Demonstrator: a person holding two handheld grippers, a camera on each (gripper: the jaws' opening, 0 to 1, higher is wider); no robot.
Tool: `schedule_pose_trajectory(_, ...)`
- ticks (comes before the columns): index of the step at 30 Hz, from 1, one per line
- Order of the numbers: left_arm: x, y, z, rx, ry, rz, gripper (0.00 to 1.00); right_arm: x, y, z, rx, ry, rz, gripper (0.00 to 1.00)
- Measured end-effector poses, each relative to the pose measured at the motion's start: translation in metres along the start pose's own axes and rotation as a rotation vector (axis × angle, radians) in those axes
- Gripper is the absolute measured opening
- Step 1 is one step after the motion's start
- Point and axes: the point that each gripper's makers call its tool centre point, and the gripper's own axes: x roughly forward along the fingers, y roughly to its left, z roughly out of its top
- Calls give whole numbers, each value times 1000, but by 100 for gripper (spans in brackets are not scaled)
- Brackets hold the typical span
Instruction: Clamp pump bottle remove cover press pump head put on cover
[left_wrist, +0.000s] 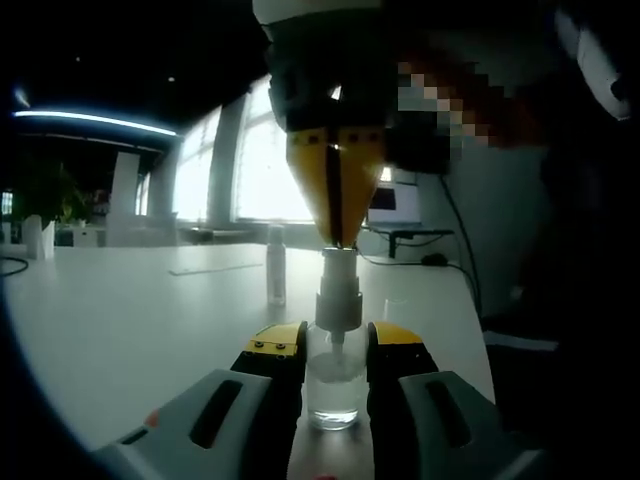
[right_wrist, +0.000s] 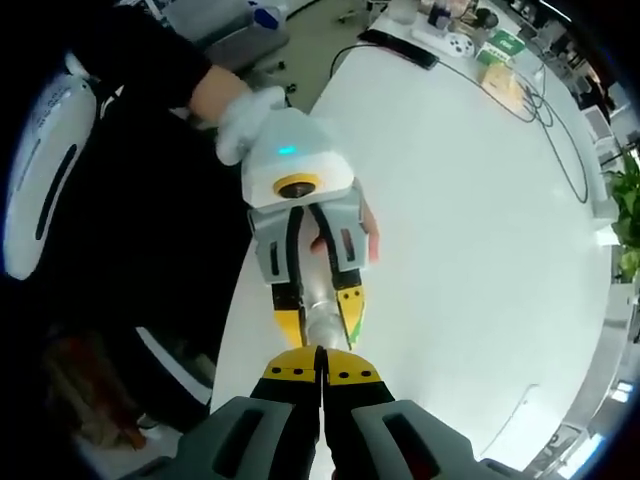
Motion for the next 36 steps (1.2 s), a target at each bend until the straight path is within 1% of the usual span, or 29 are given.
schedule_pose_trajectory(1, 0, 0, 0, -1, 0, -4, 15, 0, 0, 0, 9, -15, 11, 0)
schedule_pose_trajectory(3, 1, -1, 1, -7, 0, -9, 15, 0, 0, -1, 63, -41, 21, 0)
schedule_pose_trajectory(6, 0, -1, 1, -5, -1, -9, 15, 0, 0, -1, 76, -61, 22, 0)
schedule_pose_trajectory(9, 1, -1, 1, -5, -1, -9, 15, 0, 2, -1, 82, -63, 4, 0)
schedule_pose_trajectory(10, 0, -1, 1, -4, -2, -8, 15, -1, 2, 0, 69, -59, -5, 0)
schedule_pose_trajectory(11, 0, -1, 1, -4, -2, -7, 15, -1, 1, 1, 23, -49, -15, 0)
schedule_pose_trajectory(12, 0, -1, 1, -5, -2, -7, 15, 0, 2, 1, 16, -42, -17, 0)
schedule_pose_trajectory(14, 1, 0, 1, -9, -2, -10, 15, 0, 1, 1, 31, -27, -18, 0)
schedule_pose_trajectory(17, 0, 0, 1, -13, 0, -14, 15, 0, 0, 2, 23, -7, -8, 0)
schedule_pose_trajectory(21, 0, 0, 1, -8, 0, -13, 15, 1, -1, 2, 37, 10, 8, 0)
schedule_pose_trajectory(26, 0, 1, 1, -6, -2, -12, 15, 1, 0, 2, 37, 32, 3, 0)
schedule_pose_trajectory(27, 0, 1, 1, -7, -2, -12, 15, 2, -1, 2, 49, 37, -3, 0)
schedule_pose_trajectory(28, 0, 1, 1, -8, -1, -12, 15, 4, 0, -1, 96, 54, -7, 0)
schedule_pose_trajectory(30, 0, 1, 1, -9, 0, -14, 15, 5, -1, 1, 62, 60, -12, 0)
schedule_pose_trajectory(31, 0, 1, 1, -10, 0, -14, 15, 6, -1, 1, 68, 67, -14, 0)
schedule_pose_trajectory(34, 0, 1, 1, -9, 0, -13, 15, 8, 0, 1, 37, 85, -18, 0)
schedule_pose_trajectory(36, 0, 1, 1, -6, -1, -13, 15, 7, -1, 1, 34, 89, -17, 0)
